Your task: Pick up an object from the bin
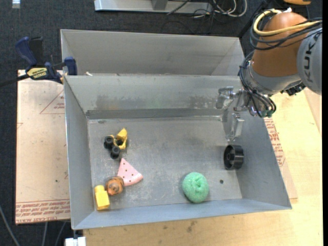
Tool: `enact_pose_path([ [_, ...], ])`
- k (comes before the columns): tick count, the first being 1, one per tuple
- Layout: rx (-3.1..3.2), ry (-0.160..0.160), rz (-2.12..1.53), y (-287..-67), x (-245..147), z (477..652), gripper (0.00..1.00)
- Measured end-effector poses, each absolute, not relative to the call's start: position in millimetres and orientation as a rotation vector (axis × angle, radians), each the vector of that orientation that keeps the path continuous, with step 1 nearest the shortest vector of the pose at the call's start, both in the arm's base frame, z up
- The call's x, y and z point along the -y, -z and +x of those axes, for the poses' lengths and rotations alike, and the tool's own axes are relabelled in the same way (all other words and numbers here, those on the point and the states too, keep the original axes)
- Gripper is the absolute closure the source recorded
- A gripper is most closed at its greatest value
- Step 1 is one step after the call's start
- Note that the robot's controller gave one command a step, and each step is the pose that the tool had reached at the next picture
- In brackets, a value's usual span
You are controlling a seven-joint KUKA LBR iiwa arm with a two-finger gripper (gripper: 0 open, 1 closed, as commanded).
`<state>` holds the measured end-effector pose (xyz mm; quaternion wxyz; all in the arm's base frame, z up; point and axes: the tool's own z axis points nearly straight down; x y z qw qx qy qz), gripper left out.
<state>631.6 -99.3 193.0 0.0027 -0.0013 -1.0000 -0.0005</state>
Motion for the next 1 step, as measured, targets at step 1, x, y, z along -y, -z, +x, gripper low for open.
enact_pose_path([
  [1,3.137,0.002,-0.004,-194.4,99.1,631.2,0.0],
])
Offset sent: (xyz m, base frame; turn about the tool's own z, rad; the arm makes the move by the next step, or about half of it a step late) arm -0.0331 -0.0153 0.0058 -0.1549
